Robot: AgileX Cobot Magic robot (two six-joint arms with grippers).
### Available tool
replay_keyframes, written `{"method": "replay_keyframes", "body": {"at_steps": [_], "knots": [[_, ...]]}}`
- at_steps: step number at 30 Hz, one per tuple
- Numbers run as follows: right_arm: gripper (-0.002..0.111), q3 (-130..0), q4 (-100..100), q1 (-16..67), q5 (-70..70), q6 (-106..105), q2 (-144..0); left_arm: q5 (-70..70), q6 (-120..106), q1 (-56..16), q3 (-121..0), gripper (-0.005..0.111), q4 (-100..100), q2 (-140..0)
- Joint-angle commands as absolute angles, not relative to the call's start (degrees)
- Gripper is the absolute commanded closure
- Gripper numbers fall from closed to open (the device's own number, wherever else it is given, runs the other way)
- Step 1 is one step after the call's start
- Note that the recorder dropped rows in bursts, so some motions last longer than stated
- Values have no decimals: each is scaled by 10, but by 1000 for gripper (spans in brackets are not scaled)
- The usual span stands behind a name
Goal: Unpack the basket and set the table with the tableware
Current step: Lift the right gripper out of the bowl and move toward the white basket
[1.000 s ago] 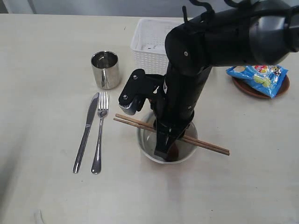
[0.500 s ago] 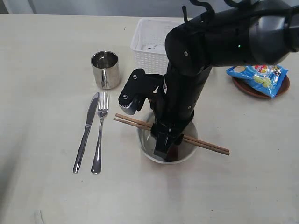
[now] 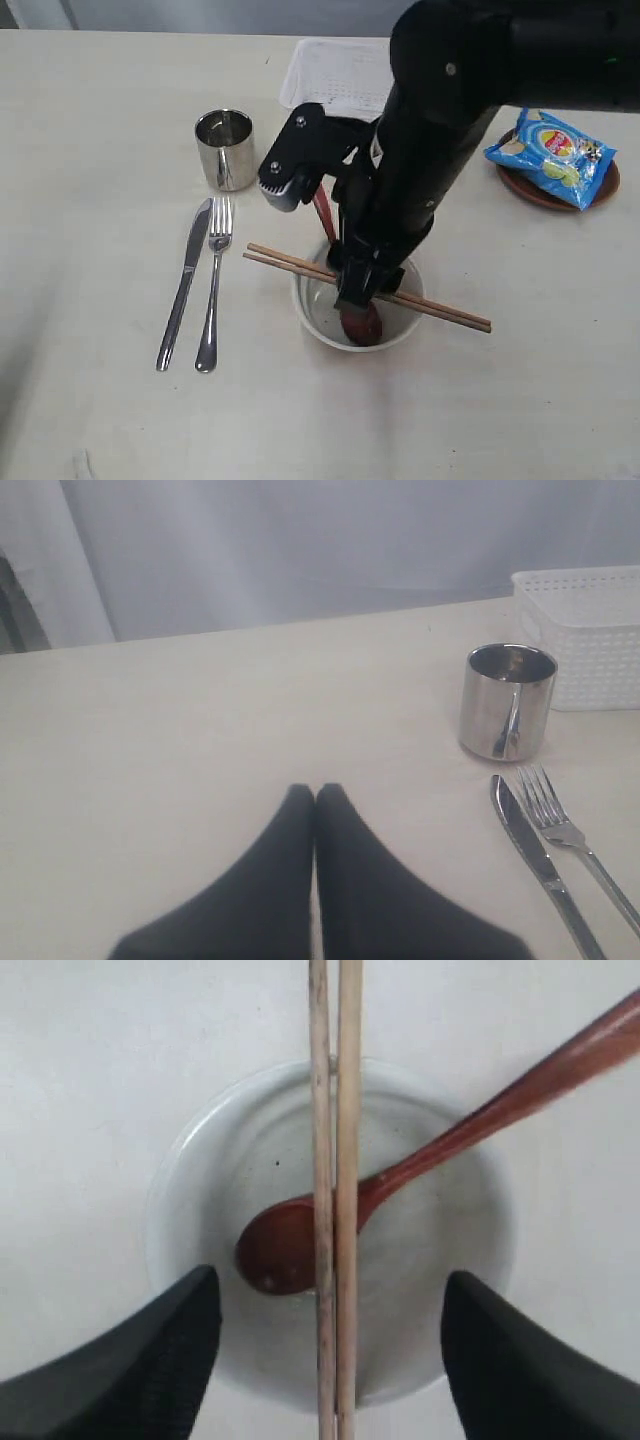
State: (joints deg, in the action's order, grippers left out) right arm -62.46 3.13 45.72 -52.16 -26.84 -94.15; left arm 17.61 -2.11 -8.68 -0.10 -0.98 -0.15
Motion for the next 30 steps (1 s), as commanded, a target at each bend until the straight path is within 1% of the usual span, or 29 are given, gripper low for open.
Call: {"method": "replay_keyframes", "body": {"at_steps": [1,2,3,5,6,7,13,22,30], "knots": [[58,-626,-30,458,-546,-187,-893,172,-19,-86,0,107,-9,0],[63,-626,-46,458,-551,-164,-886,172,-19,-86,0,107,-9,0],[71,-626,-64,458,-562,-137,-878,172,-19,-86,0,107,-9,0],[88,-626,-87,458,-592,-104,-868,172,-19,-86,0,107,-9,0],[101,-626,-94,458,-604,-98,-861,172,-19,-86,0,107,-9,0],[108,-625,-101,457,-610,-86,-858,172,-19,-86,0,107,-9,0],[108,-625,-166,412,-582,57,-831,172,-19,-86,0,107,-9,0],[108,-625,-166,288,-532,72,-823,172,-19,-86,0,107,-9,0],[108,-625,-166,191,-466,115,-883,172,-19,-86,0,107,-9,0]]}}
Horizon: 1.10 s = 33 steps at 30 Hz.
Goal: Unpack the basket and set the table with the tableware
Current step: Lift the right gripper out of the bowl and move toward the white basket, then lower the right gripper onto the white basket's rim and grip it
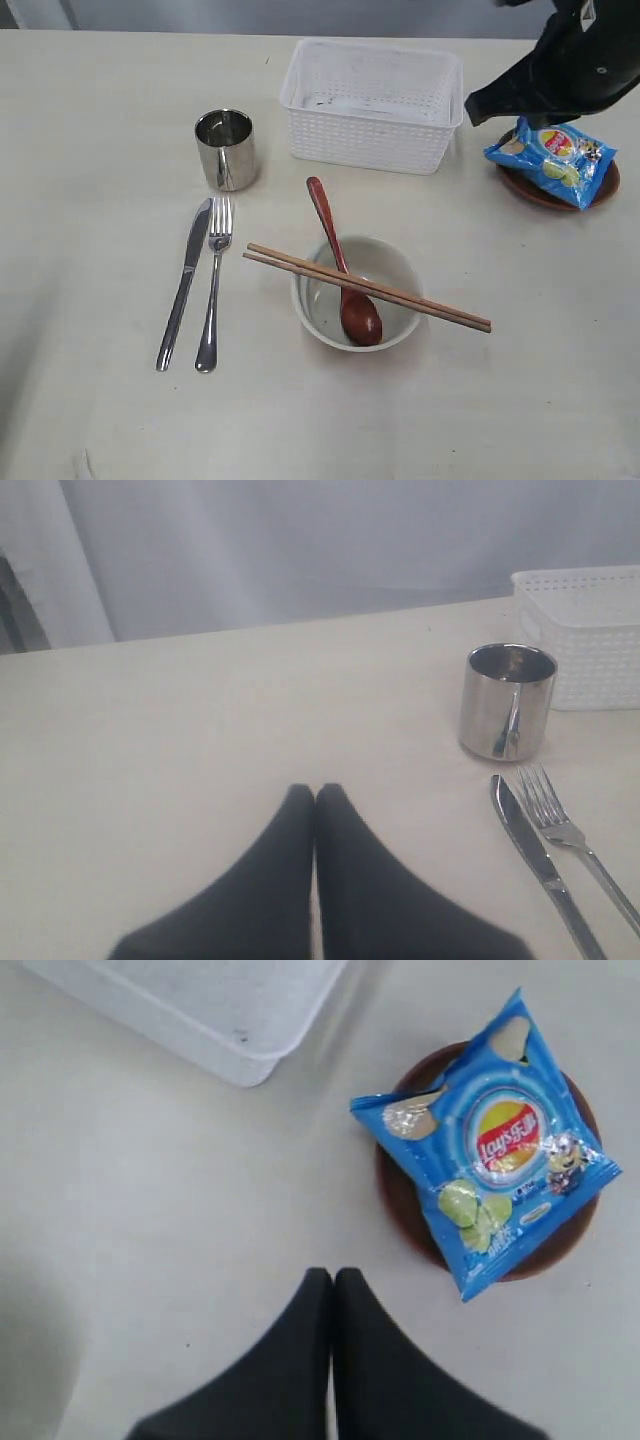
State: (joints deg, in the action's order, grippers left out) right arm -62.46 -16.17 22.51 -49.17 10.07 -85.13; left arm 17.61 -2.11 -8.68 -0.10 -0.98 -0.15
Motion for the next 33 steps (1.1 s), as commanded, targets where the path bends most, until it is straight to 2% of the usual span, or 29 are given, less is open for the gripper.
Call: {"method": "replay_keyframes", "body": {"at_steps": [1,8,14,17,19,25,27,33], "knots": [[108,-625,-166,183,-464,117,-894,172,-19,-86,0,107,-9,0],[108,-625,-152,162,-411,108,-963,172,-19,-86,0,107,-9,0],[108,-629,24,190,-323,-97,-970,172,-19,-86,0,107,-9,0],[107,-641,52,207,-310,-173,-970,172,-19,-86,0,107,-9,0],[101,-648,52,214,-306,-203,-970,172,-19,-86,0,107,-9,0],[65,-697,59,215,-321,-218,-983,172,-19,-86,0,107,-9,0],[61,-730,60,216,-354,-223,-1002,172,-19,-86,0,107,-9,0],[62,-796,60,233,-427,-352,-1073,172,-19,-86,0,107,-9,0]]}}
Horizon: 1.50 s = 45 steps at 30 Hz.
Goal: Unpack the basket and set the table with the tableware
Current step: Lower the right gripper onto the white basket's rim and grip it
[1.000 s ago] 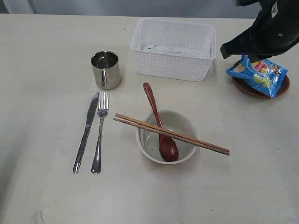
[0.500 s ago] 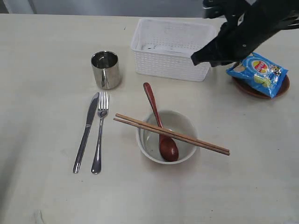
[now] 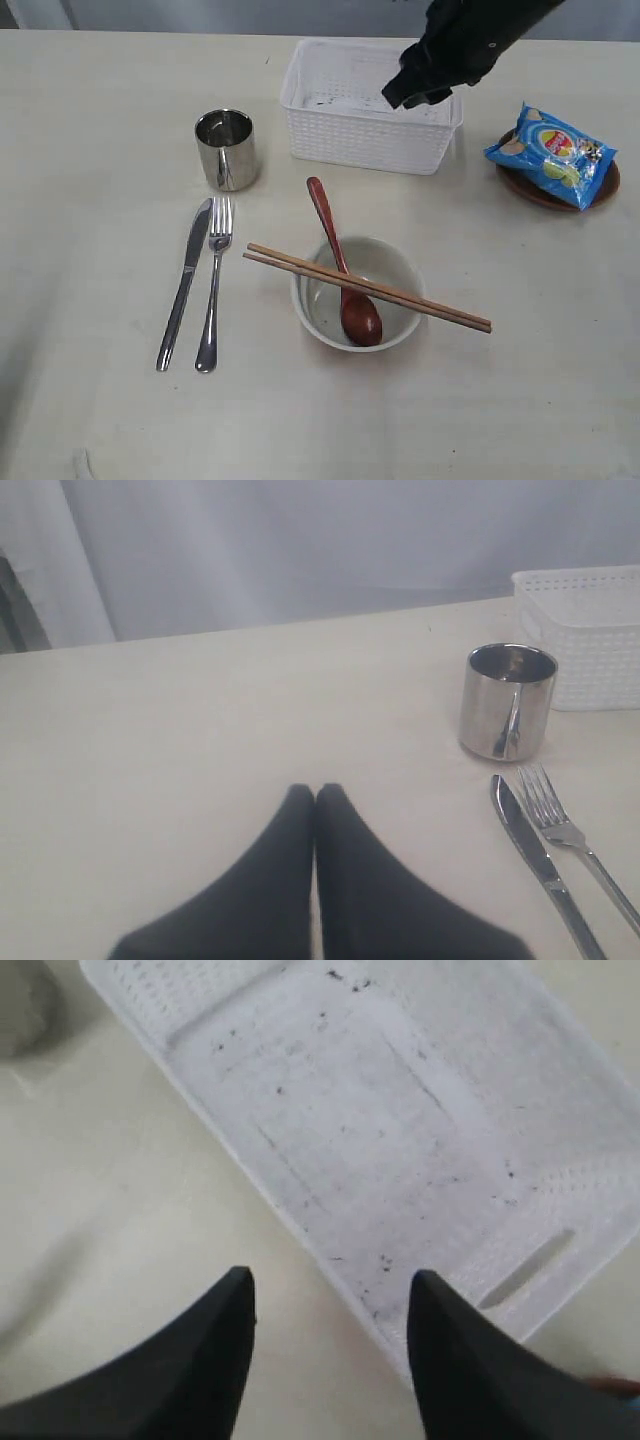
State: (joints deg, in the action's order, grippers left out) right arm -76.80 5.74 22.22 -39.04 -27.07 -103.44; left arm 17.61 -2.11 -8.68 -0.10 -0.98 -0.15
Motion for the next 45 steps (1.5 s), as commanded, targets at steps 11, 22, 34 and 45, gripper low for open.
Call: {"method": "replay_keyframes", "body": {"at_steps": [11,22,34,45], "knots": [[62,-847,33,235,-425,-393,-1128,172,-19,-86,0,107,-9,0],[91,-847,24,235,-387,-413,-1163,172,-19,-86,0,107,-9,0],[109,-875,-106,235,-298,-419,-1223,172,-19,-86,0,107,-9,0],[109,-1066,-129,207,-408,-335,-1312,172,-19,-86,0,107,-9,0]]}}
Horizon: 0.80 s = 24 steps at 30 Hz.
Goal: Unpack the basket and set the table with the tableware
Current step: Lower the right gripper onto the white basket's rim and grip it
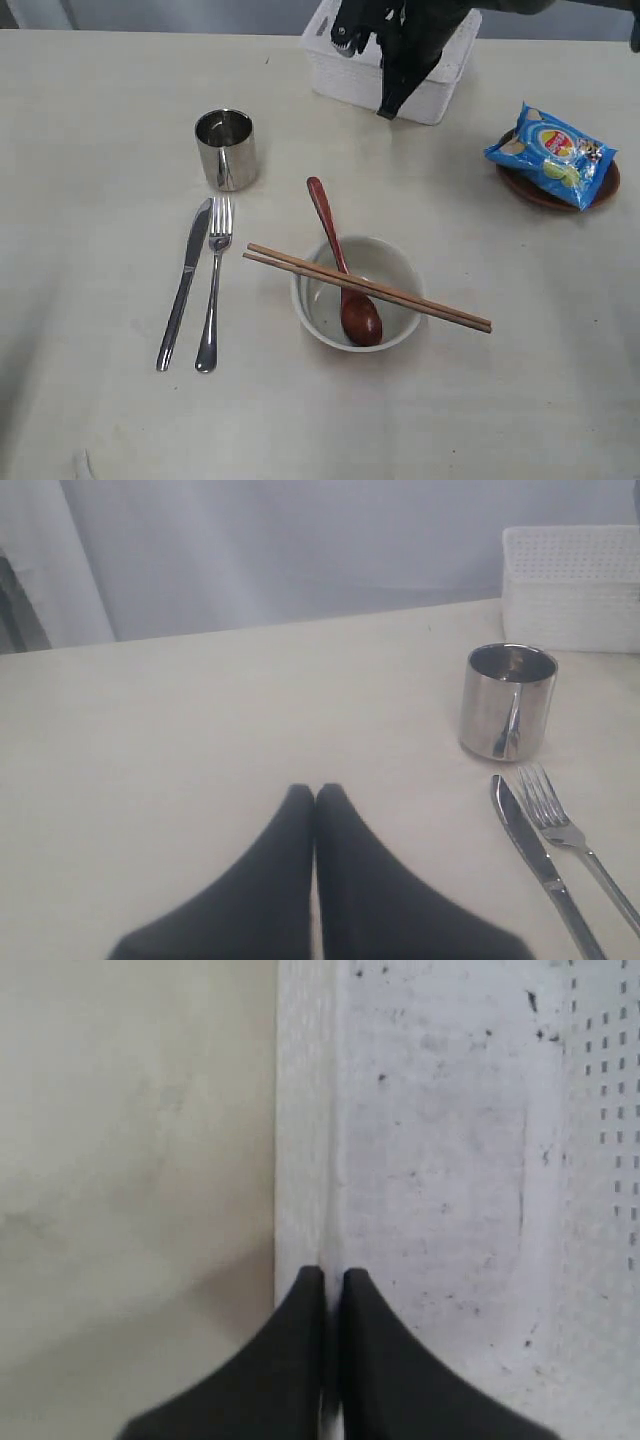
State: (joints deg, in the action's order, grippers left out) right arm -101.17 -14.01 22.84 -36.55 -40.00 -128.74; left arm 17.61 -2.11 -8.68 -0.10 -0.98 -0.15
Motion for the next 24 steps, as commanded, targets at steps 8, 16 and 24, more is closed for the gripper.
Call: {"method": "replay_keyframes", "body": {"at_steps": [8,16,24], "knots": [[109,-1110,44,198,-472,-486,-1336,172,-19,-86,0,107,-9,0],[109,-1112,-152,184,-471,-263,-1334,172,-19,-86,0,107,-9,0],[109,-1112,-155,127,-604,-10,-1334,172,-19,-86,0,107,-14,0]]}}
